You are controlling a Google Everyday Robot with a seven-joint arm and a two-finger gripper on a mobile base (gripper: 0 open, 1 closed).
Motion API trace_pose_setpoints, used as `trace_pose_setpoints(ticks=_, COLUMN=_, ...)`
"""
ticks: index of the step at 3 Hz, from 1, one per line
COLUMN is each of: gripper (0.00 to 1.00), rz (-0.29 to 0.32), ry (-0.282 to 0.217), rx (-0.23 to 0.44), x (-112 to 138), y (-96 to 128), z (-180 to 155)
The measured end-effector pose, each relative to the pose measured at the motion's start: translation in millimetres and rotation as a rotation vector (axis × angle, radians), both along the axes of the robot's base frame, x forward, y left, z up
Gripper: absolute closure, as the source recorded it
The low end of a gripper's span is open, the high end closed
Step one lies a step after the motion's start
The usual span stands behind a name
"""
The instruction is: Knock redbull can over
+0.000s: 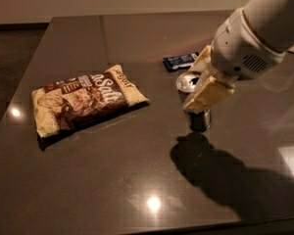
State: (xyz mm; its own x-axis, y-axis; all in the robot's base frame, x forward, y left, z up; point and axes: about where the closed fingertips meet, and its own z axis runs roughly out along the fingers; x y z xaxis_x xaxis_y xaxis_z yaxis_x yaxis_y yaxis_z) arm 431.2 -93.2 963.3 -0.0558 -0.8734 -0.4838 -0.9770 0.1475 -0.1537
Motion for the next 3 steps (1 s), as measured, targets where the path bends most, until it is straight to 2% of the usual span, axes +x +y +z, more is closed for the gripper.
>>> trace_pose_setpoints(ticks=1, gripper=1.00, rz=-0.007, ry=0.026, rx=-0.214, x=19, y=-18, z=-11)
trace_pose_setpoints(ticks=3, gripper=1.00, rz=-0.010, ry=0.042, rx=-0.415, x=43, y=-38, z=-28)
